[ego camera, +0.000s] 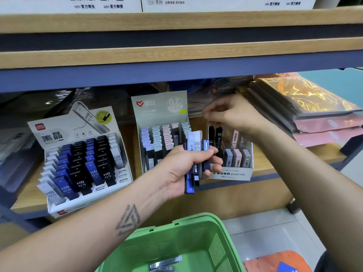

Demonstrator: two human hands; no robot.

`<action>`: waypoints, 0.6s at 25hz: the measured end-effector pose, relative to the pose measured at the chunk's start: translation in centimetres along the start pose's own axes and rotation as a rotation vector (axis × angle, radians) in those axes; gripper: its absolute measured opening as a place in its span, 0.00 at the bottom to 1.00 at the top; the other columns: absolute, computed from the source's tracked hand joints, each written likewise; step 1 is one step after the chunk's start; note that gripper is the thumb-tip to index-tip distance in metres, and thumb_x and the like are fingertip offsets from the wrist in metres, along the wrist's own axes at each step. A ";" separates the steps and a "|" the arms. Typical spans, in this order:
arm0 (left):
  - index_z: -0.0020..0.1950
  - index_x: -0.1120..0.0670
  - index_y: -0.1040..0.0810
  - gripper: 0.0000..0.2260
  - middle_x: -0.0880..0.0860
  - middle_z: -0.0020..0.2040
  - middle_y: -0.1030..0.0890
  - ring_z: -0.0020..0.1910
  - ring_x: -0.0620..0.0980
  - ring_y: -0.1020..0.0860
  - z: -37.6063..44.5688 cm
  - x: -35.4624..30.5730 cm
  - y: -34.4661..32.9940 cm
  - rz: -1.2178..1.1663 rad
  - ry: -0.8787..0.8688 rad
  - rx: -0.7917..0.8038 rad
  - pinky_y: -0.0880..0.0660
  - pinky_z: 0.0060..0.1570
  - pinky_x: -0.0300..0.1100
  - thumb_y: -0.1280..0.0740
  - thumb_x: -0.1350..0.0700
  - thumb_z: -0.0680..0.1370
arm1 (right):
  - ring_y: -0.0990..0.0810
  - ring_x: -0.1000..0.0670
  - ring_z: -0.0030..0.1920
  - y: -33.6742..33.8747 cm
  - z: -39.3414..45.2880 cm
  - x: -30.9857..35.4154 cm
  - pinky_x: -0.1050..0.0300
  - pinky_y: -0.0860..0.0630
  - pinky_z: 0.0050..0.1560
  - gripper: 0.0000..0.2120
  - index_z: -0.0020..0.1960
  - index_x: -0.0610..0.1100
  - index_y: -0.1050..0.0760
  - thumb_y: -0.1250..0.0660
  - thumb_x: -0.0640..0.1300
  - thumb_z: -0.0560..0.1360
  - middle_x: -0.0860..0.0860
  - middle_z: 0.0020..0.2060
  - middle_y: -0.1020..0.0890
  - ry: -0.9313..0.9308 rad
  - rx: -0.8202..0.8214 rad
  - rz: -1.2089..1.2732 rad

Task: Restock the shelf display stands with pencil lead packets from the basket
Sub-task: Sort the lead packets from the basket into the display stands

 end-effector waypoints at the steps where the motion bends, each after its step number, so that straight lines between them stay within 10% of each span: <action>1: 0.56 0.65 0.21 0.07 0.62 0.41 0.17 0.34 0.51 0.17 -0.1 -0.1 -0.1 -0.003 -0.002 0.002 0.24 0.27 0.35 0.33 0.64 0.79 | 0.16 0.49 0.45 -1.1 -1.1 0.4 0.54 0.19 0.50 0.09 0.51 0.40 0.16 0.26 0.45 0.75 0.44 0.47 0.13 -0.058 0.183 0.134; 4: 0.57 0.66 0.21 0.08 0.62 0.41 0.16 0.34 0.51 0.17 -0.2 -0.4 0.0 -0.004 -0.017 -0.008 0.24 0.27 0.34 0.32 0.65 0.79 | 0.17 0.50 0.43 -2.9 -4.0 0.8 0.60 0.21 0.43 0.13 0.52 0.39 0.16 0.24 0.46 0.71 0.40 0.46 0.14 -0.092 0.504 0.144; 9: 0.56 0.68 0.21 0.09 0.65 0.44 0.17 0.33 0.50 0.18 -0.3 -1.4 1.1 -0.059 -0.064 -0.063 0.24 0.28 0.33 0.32 0.66 0.78 | 0.17 0.46 0.39 -0.9 -4.0 -0.8 0.59 0.18 0.40 0.09 0.52 0.33 0.19 0.27 0.30 0.72 0.39 0.40 0.16 -0.162 0.343 0.407; 15: 0.47 0.65 0.20 0.02 0.61 0.36 0.20 0.27 0.47 0.27 0.0 -2.9 2.5 0.137 -0.191 -0.183 0.33 0.22 0.33 0.30 0.66 0.77 | 0.15 0.49 0.47 -2.1 -5.1 0.6 0.55 0.18 0.52 0.09 0.52 0.42 0.15 0.23 0.40 0.72 0.46 0.45 0.13 0.059 0.422 0.006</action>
Point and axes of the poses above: each hand's wrist, its own z-axis towards the middle knuckle, its own y-axis out of the back of the hand, x = y × z, the point moved 9 cm from there along z, towards the middle knuckle
